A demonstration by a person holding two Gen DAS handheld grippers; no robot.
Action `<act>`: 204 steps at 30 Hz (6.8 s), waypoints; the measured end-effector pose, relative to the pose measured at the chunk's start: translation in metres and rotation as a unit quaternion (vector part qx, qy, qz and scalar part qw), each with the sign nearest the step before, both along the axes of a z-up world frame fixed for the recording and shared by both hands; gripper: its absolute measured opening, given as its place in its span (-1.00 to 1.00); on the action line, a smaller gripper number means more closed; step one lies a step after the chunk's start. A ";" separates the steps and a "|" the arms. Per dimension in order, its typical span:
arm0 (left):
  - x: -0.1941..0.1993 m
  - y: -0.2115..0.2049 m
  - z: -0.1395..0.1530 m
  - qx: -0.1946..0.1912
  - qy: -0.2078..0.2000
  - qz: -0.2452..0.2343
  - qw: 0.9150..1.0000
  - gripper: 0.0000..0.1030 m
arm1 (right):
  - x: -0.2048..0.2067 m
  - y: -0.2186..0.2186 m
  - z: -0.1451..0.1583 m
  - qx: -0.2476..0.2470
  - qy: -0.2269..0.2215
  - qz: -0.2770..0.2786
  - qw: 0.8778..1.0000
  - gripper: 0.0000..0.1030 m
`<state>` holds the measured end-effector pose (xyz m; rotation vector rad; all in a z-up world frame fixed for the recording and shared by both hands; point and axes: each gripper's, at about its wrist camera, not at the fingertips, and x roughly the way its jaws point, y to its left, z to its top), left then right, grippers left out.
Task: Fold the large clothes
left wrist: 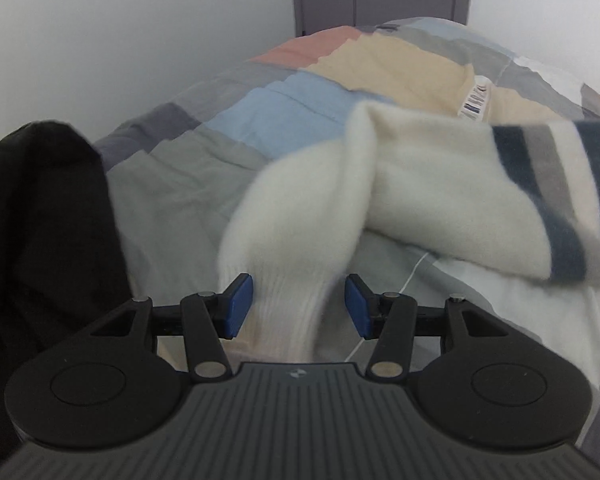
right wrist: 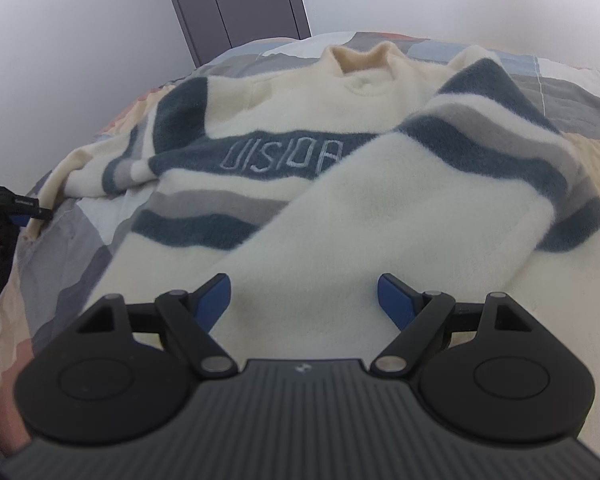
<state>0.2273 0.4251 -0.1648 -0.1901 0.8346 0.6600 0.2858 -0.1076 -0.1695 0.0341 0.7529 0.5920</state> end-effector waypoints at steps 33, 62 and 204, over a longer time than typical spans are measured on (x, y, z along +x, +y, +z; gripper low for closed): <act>0.049 -0.348 0.232 -0.161 -0.149 -0.338 0.915 -0.86 | -0.008 -0.089 0.033 0.071 0.016 -0.075 0.995 0.61; 0.018 -0.389 0.106 -0.161 -0.126 -0.296 0.933 0.30 | 0.012 -0.161 0.027 0.121 0.005 -0.193 0.974 0.61; -0.106 -0.276 -0.029 -0.430 -0.171 -0.063 0.884 -0.57 | -0.055 -0.153 -0.018 0.239 0.200 -0.143 0.940 -0.54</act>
